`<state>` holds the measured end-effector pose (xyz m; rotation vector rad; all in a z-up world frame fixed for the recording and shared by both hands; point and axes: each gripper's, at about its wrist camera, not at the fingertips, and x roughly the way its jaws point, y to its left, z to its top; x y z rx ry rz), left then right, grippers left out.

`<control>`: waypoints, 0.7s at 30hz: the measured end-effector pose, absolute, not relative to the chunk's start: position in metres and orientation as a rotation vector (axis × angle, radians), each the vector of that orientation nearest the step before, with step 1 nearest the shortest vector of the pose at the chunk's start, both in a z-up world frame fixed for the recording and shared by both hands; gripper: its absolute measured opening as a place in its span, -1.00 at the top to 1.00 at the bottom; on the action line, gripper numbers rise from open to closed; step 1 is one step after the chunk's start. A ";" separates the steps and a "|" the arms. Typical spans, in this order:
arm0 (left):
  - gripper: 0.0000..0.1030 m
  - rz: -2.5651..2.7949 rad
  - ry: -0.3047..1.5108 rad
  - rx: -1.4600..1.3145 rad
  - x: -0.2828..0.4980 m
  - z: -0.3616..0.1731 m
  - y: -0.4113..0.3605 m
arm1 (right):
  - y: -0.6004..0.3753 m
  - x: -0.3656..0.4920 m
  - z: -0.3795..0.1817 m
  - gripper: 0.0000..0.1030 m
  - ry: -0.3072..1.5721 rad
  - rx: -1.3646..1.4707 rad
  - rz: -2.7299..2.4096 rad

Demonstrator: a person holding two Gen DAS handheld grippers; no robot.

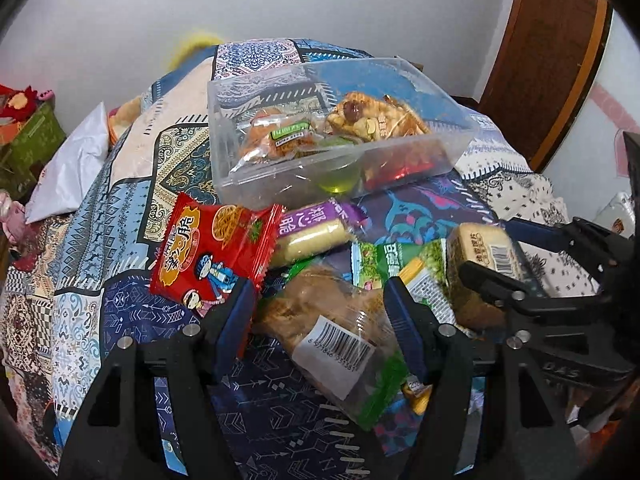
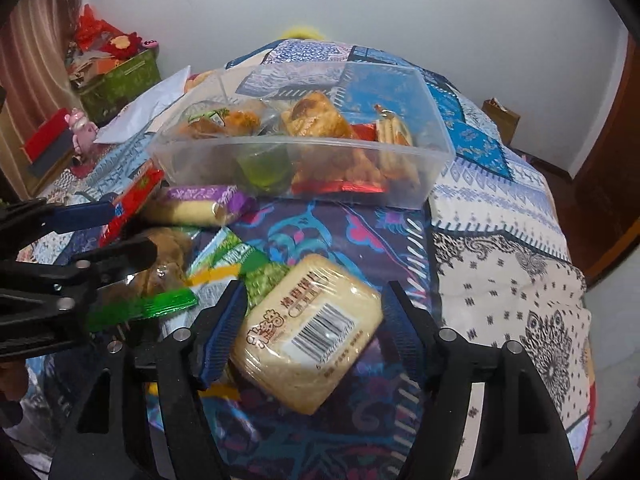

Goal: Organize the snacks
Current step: 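Grasp the clear cookie bag with the left gripper while the right grasps the cracker pack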

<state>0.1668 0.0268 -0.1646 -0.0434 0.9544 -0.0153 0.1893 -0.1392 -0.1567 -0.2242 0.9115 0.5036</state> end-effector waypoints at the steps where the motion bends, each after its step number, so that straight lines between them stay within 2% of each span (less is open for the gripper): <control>1: -0.34 -0.010 0.952 -0.039 0.164 -0.165 0.027 | -0.140 0.188 -0.157 -0.30 0.913 -0.220 0.505; 11: -0.46 -0.001 1.014 -0.045 0.132 -0.184 0.045 | -0.161 0.182 -0.162 -0.31 0.947 -0.111 0.516; 21: -0.46 -0.011 1.034 -0.119 0.130 -0.185 0.047 | -0.176 0.175 -0.164 -0.30 0.953 -0.105 0.518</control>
